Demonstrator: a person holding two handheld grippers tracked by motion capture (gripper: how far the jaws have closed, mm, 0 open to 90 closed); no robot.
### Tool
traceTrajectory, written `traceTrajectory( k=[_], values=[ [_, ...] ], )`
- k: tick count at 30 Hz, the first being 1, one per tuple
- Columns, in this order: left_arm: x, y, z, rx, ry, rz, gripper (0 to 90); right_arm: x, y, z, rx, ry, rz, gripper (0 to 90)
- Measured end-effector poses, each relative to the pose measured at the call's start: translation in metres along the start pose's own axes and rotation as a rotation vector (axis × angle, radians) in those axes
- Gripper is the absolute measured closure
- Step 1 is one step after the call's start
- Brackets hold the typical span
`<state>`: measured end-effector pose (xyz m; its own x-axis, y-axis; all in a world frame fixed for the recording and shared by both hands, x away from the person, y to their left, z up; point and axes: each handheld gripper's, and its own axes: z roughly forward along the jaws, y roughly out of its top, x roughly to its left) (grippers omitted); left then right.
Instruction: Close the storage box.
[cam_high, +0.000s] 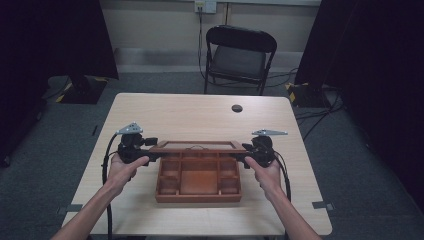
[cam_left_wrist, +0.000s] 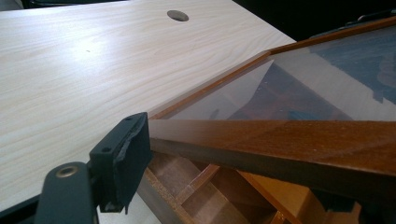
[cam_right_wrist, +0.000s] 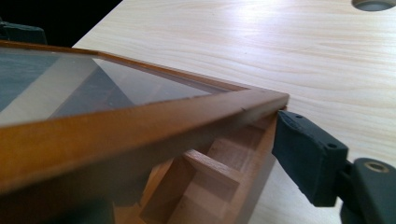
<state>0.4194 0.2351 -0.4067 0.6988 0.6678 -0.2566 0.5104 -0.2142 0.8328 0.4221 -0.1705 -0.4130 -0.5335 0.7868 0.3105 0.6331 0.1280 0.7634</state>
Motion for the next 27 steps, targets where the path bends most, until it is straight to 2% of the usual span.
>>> traceTrajectory(
  k=[4,9,11,12,14,15,16,17,18,20,23,27],
  values=[
    [0.0,0.0,0.0,-0.002,0.001,-0.003,22.5,-0.003,-0.002,-0.005,-0.001,-0.007,0.013,31.9],
    [-0.001,0.0,0.0,-0.01,0.001,-0.01,22.3,-0.009,-0.006,-0.015,0.01,-0.03,0.004,32.6],
    [-0.001,0.0,-0.001,-0.009,0.0,-0.012,22.3,-0.013,-0.007,-0.019,0.027,-0.038,0.014,32.8],
    [-0.001,0.001,-0.001,-0.011,-0.002,-0.012,22.3,-0.019,-0.007,-0.022,0.023,-0.052,0.009,38.5],
    [-0.001,0.001,-0.001,-0.008,-0.006,-0.013,22.4,-0.021,-0.007,-0.024,0.014,-0.04,0.008,41.9],
    [-0.001,0.001,-0.001,-0.007,-0.008,-0.014,22.7,-0.025,-0.006,-0.025,0.011,-0.033,0.015,41.1],
    [-0.002,0.001,-0.001,-0.004,-0.01,-0.011,22.6,-0.027,-0.003,-0.027,0.01,-0.053,0.011,39.4],
    [-0.002,0.001,-0.001,-0.004,-0.01,-0.011,22.5,-0.027,-0.003,-0.027,0.01,-0.053,0.011,39.4],
    [-0.003,0.001,-0.002,-0.008,-0.011,-0.007,22.4,-0.029,-0.001,-0.028,0.004,-0.075,0.014,38.3],
    [-0.004,0.001,-0.003,-0.009,-0.016,-0.004,22.3,-0.03,0.0,-0.029,0.002,-0.075,0.02,38.3],
    [-0.005,0.001,-0.004,-0.014,0.003,-0.001,21.3,-0.03,0.006,-0.031,-0.016,-0.086,0.025,41.5],
    [-0.008,0.001,-0.006,-0.007,0.013,0.011,20.0,-0.024,0.017,-0.036,-0.035,-0.082,0.003,43.2]
  ],
)
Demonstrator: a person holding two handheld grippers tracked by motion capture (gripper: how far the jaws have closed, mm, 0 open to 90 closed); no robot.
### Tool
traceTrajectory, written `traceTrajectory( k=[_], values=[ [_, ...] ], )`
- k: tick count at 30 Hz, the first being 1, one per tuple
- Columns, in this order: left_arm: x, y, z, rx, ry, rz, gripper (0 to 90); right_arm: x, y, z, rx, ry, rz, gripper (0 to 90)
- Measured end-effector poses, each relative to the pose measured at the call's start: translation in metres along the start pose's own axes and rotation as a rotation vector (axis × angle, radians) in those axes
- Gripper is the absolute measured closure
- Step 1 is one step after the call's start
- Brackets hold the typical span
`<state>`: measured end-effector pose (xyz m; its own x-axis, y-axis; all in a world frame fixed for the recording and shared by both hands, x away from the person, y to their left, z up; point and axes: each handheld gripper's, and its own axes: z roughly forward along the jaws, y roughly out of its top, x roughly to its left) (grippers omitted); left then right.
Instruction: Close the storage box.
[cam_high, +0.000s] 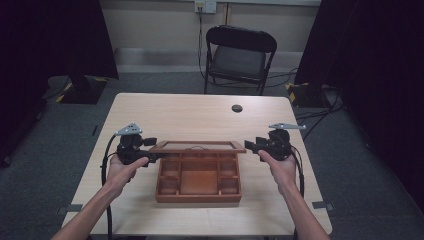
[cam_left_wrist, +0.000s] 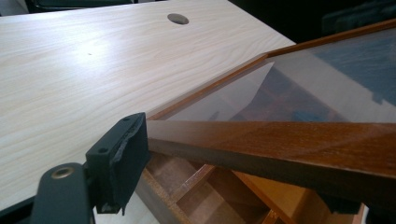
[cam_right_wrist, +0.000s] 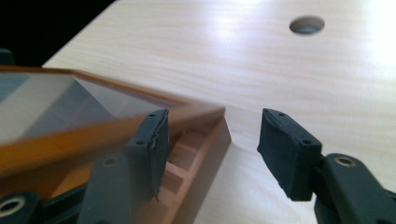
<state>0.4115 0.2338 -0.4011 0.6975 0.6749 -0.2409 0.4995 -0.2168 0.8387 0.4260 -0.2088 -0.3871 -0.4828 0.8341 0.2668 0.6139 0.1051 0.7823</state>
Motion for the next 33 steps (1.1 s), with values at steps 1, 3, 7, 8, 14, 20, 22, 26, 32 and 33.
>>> traceTrajectory(
  k=[1,3,7,8,14,20,22,26,32,33],
  values=[
    [-0.001,0.0,-0.001,0.001,0.002,0.002,20.0,0.002,0.008,-0.006,-0.029,-0.001,-0.007,46.1],
    [-0.002,-0.002,-0.002,0.008,0.001,0.009,20.0,0.005,0.01,-0.01,-0.057,-0.009,-0.015,47.6],
    [-0.004,-0.005,-0.003,0.019,0.004,0.02,19.8,0.017,0.022,-0.021,-0.075,0.055,-0.054,48.9],
    [-0.004,-0.006,-0.003,0.016,0.009,0.018,20.1,0.02,0.025,-0.021,-0.07,0.074,-0.059,49.2],
    [-0.008,-0.014,-0.002,0.026,0.002,0.018,20.2,0.045,0.043,-0.018,-0.06,0.212,-0.089,54.4],
    [-0.009,-0.02,-0.002,0.039,-0.007,0.025,20.0,0.085,0.052,-0.007,-0.013,0.315,-0.176,57.3],
    [-0.009,-0.021,-0.002,0.043,-0.007,0.032,20.3,0.095,0.052,-0.004,0.006,0.348,-0.198,60.6],
    [-0.01,-0.023,-0.002,0.044,-0.011,0.031,20.4,0.114,0.05,0.001,0.038,0.423,-0.236,67.0],
    [-0.011,-0.025,-0.002,0.05,-0.01,0.03,20.1,0.13,0.041,0.014,0.115,0.464,-0.286,72.0],
    [-0.011,-0.025,-0.002,0.053,-0.01,0.032,20.1,0.131,0.04,0.016,0.123,0.469,-0.293,72.6]
  ],
)
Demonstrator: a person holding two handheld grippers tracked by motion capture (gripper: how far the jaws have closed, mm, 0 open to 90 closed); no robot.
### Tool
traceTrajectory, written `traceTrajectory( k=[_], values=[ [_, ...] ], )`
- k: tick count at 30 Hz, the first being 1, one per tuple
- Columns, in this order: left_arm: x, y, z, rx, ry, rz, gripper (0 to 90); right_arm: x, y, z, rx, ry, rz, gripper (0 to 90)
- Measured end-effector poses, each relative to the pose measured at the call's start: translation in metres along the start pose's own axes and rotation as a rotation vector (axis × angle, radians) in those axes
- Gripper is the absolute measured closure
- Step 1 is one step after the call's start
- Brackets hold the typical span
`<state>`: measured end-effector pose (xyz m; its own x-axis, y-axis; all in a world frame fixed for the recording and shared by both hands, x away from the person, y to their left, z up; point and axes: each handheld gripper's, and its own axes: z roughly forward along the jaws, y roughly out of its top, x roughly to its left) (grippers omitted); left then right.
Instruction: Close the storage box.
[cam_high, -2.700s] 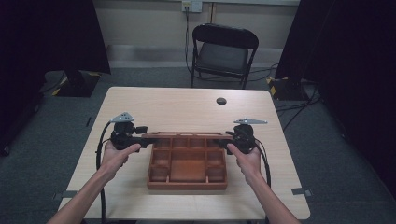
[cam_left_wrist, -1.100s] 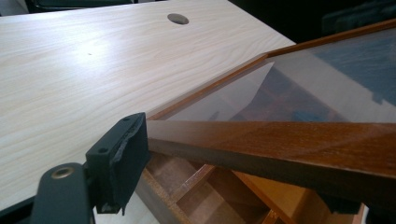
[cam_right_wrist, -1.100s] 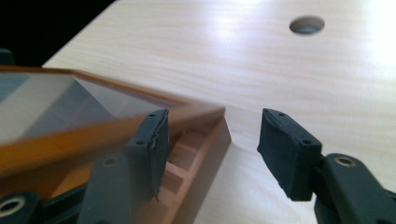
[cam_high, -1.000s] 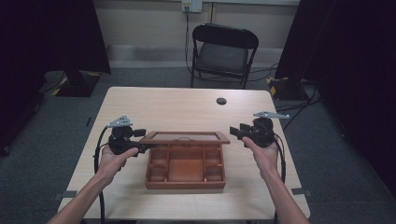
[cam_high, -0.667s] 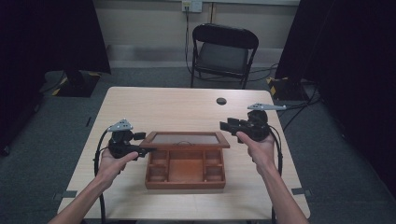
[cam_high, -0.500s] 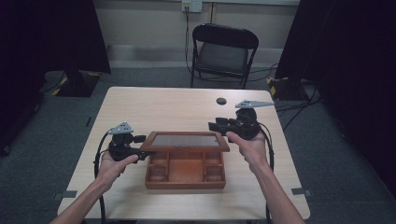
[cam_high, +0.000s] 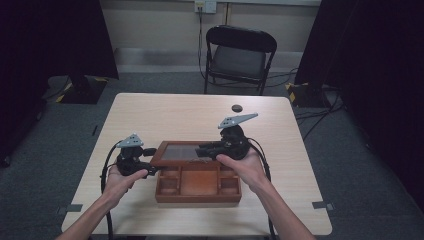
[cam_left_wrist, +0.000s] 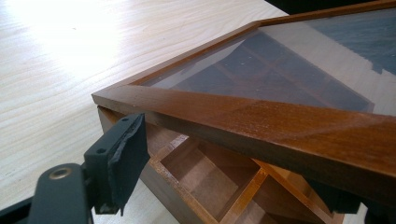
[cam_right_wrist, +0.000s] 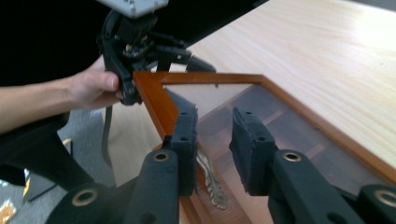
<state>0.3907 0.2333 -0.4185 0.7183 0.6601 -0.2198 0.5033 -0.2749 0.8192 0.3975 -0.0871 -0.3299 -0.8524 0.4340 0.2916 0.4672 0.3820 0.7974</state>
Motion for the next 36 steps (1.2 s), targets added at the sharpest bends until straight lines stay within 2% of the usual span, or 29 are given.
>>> traceTrajectory(
  k=[5,12,20,28,36],
  values=[
    [-0.001,-0.002,0.001,0.006,-0.005,-0.004,20.1,0.001,-0.003,0.007,0.051,0.026,-0.03,77.0],
    [-0.001,-0.002,0.002,0.009,-0.004,-0.002,20.2,-0.001,-0.008,0.013,0.085,0.049,-0.006,77.9],
    [-0.002,-0.004,0.005,0.021,-0.008,0.004,18.9,-0.004,-0.01,0.016,0.096,0.09,0.005,80.6],
    [0.0,-0.004,0.008,0.03,-0.011,-0.006,19.4,-0.007,-0.01,0.017,0.117,0.089,0.002,81.1],
    [0.006,-0.006,0.009,0.045,0.005,-0.016,19.7,-0.012,-0.013,0.018,0.128,0.083,-0.003,81.2]
  ],
)
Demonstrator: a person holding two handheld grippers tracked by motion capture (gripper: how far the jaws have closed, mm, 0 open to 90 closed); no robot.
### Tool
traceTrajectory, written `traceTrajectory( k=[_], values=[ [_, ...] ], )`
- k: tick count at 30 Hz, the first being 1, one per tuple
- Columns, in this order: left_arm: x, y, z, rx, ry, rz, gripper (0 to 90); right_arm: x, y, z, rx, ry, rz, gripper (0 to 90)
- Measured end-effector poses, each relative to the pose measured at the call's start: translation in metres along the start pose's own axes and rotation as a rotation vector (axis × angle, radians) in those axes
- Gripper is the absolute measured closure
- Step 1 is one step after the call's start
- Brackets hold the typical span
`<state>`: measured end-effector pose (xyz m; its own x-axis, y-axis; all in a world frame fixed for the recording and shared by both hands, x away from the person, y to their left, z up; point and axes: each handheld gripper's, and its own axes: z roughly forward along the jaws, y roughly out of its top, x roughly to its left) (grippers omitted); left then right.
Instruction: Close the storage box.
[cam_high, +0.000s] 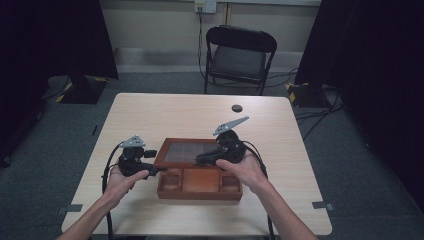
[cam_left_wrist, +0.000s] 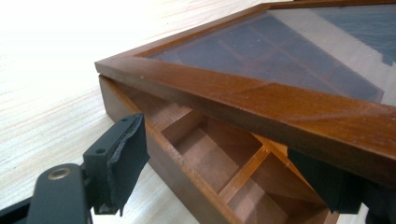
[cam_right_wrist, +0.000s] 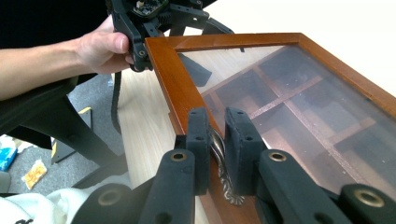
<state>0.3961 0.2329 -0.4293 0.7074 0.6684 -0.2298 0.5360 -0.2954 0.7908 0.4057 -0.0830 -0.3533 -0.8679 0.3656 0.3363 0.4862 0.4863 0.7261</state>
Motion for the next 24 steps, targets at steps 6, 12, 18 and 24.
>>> traceTrajectory(
  k=[6,12,18,24],
  values=[
    [0.006,-0.003,0.0,0.025,0.018,0.002,20.5,0.0,-0.002,0.002,0.012,0.001,-0.002,81.2],
    [0.019,-0.007,-0.006,0.022,0.045,-0.029,20.6,0.001,-0.004,0.003,0.018,-0.002,-0.007,81.3],
    [0.031,-0.009,-0.012,0.006,0.077,-0.072,20.9,0.002,-0.007,0.004,0.038,-0.006,-0.016,81.2],
    [0.033,-0.009,-0.014,0.002,0.087,-0.074,20.9,0.003,-0.013,0.004,0.024,-0.007,-0.028,81.2]
  ],
)
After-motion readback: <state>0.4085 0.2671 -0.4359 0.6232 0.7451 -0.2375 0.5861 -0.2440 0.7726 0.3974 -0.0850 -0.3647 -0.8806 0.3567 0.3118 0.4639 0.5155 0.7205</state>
